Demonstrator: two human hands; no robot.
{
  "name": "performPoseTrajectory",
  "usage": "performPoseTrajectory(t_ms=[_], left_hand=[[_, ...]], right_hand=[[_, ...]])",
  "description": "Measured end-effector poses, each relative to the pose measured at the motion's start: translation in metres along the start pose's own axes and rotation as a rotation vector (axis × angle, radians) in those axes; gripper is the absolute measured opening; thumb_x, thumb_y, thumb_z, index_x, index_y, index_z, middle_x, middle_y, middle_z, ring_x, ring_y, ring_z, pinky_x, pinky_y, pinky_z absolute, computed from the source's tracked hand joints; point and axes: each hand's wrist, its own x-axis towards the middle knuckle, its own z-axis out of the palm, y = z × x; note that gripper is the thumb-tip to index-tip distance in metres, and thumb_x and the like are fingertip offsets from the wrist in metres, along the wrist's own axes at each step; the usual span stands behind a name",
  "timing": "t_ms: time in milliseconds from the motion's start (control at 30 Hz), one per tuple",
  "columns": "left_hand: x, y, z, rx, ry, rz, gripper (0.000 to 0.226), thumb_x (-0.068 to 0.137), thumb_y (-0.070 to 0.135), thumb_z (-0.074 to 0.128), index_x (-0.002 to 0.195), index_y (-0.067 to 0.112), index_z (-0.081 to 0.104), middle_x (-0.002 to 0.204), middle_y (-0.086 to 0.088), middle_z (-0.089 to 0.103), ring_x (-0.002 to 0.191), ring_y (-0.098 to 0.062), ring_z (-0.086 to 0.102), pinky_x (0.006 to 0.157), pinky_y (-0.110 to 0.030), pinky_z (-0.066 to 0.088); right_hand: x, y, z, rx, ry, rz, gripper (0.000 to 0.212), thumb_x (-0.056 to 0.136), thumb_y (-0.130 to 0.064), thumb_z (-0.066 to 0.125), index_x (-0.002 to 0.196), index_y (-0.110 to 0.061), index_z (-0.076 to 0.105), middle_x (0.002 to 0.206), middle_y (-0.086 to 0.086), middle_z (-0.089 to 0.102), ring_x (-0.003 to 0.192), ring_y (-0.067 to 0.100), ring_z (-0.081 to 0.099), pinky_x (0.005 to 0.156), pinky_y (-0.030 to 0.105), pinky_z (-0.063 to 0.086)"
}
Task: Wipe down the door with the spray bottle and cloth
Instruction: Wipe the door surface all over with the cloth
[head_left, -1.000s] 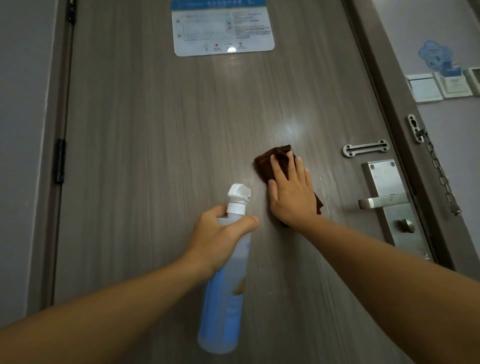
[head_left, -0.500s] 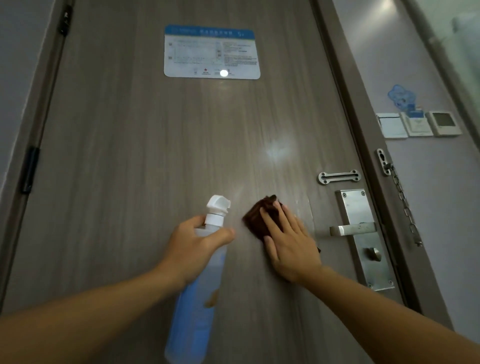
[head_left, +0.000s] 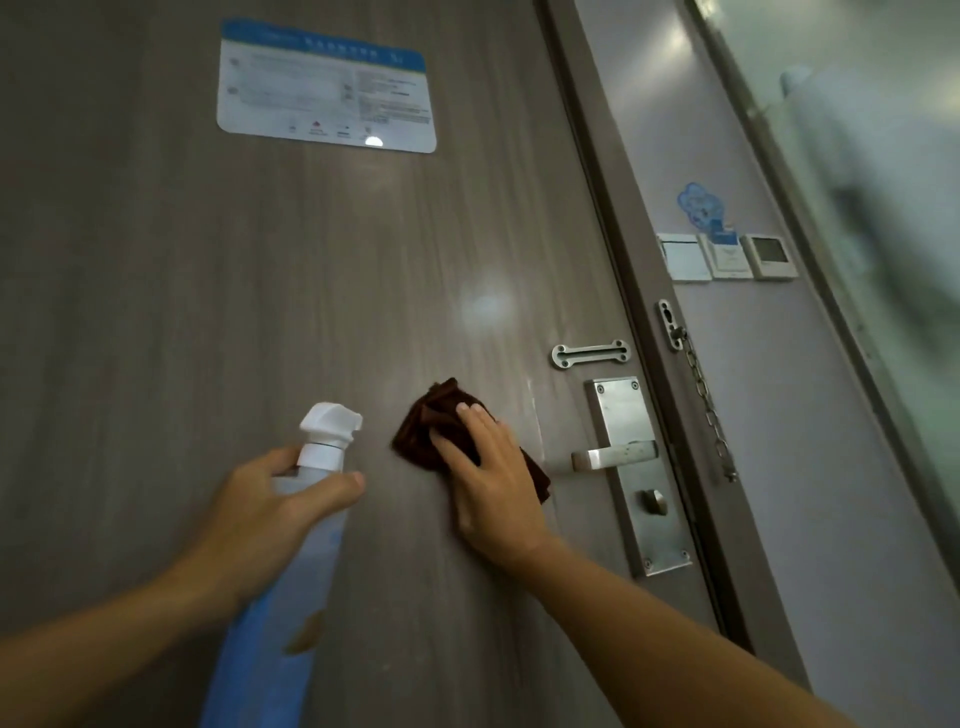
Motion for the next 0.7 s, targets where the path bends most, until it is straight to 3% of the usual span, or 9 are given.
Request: performPoseTrajectory(t_ms=[133, 233, 467, 567, 700], left_hand=[[0.004, -0.001, 0.006, 0.038, -0.022, -0.002, 0.027, 0.075, 0.029, 0.093, 0.088, 0.011, 0.077, 0.075, -0.016, 0.076, 0.077, -0.042, 0.074, 0.069, -0.045, 0.055], [0.005, -0.002, 0.009, 0.049, -0.014, -0.003, 0.014, 0.085, 0.025, 0.082, 0.087, 0.012, 0.076, 0.074, -0.014, 0.076, 0.077, -0.043, 0.074, 0.07, -0.047, 0.055], [0.004, 0.003, 0.011, 0.019, -0.052, 0.008, 0.038, 0.062, 0.048, 0.094, 0.082, 0.02, 0.077, 0.076, -0.017, 0.076, 0.075, -0.044, 0.074, 0.077, -0.061, 0.059], [0.003, 0.005, 0.01, 0.022, -0.048, 0.028, 0.03, 0.066, 0.045, 0.09, 0.081, 0.022, 0.077, 0.075, -0.013, 0.076, 0.075, -0.041, 0.075, 0.074, -0.056, 0.059], [0.003, 0.008, 0.015, 0.038, -0.063, 0.068, 0.04, 0.06, 0.048, 0.093, 0.079, 0.017, 0.076, 0.071, -0.007, 0.075, 0.07, -0.035, 0.073, 0.066, -0.041, 0.055]], right_hand=[[0.002, 0.001, -0.01, -0.1, -0.109, 0.037, 0.068, 0.1, -0.034, 0.042, 0.164, -0.027, 0.019, 0.173, 0.006, 0.005, 0.159, 0.022, -0.004, 0.129, 0.044, 0.005], [0.006, 0.001, -0.013, -0.07, -0.097, 0.16, 0.072, 0.1, -0.035, 0.04, 0.165, -0.028, 0.007, 0.173, 0.005, -0.004, 0.159, 0.021, -0.009, 0.129, 0.041, 0.003], [0.035, 0.007, -0.011, -0.035, 0.083, 0.552, 0.072, 0.1, -0.031, 0.037, 0.164, -0.017, 0.009, 0.171, 0.018, -0.001, 0.158, 0.032, -0.004, 0.129, 0.046, 0.005], [0.04, 0.009, -0.011, 0.017, 0.116, 0.663, 0.071, 0.101, -0.032, 0.036, 0.165, -0.019, 0.008, 0.171, 0.018, -0.002, 0.158, 0.032, -0.005, 0.129, 0.047, 0.006], [0.023, 0.018, -0.013, 0.072, 0.12, 0.572, 0.07, 0.101, -0.039, 0.04, 0.164, -0.033, 0.012, 0.172, 0.011, -0.001, 0.159, 0.026, -0.005, 0.127, 0.049, 0.017]])
